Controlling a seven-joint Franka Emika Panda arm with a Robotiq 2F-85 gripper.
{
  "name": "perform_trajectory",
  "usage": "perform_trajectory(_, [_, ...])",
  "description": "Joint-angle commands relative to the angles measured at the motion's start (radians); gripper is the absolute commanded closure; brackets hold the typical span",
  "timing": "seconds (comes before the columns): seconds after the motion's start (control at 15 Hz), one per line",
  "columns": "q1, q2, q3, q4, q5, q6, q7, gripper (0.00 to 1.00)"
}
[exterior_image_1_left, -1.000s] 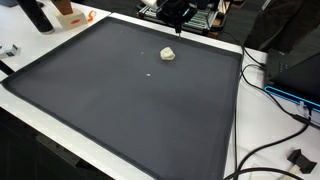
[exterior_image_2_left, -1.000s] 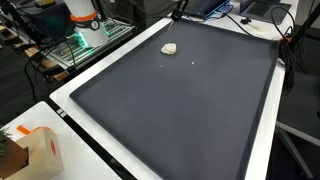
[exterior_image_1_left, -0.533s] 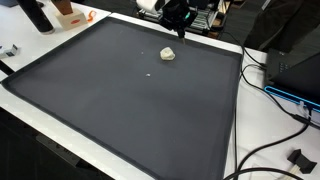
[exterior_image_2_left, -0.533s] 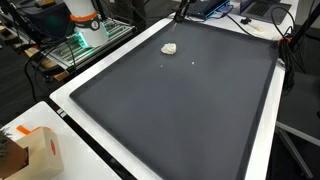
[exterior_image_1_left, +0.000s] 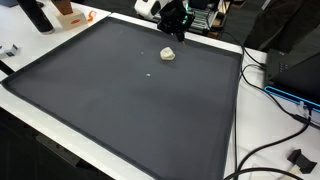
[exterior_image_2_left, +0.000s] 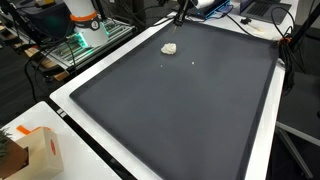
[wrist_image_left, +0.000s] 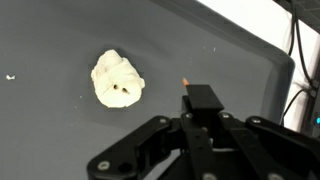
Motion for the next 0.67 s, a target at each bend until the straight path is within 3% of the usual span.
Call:
perform_trajectory(0.0, [-0.015, -0.02, -0.005, -0.046, 0.043, 0.028, -0.035, 0.97])
perform_trajectory(0.6, [-0.031, -0.005, -0.01, -0.06, 0.084, 0.04, -0.052, 0.97])
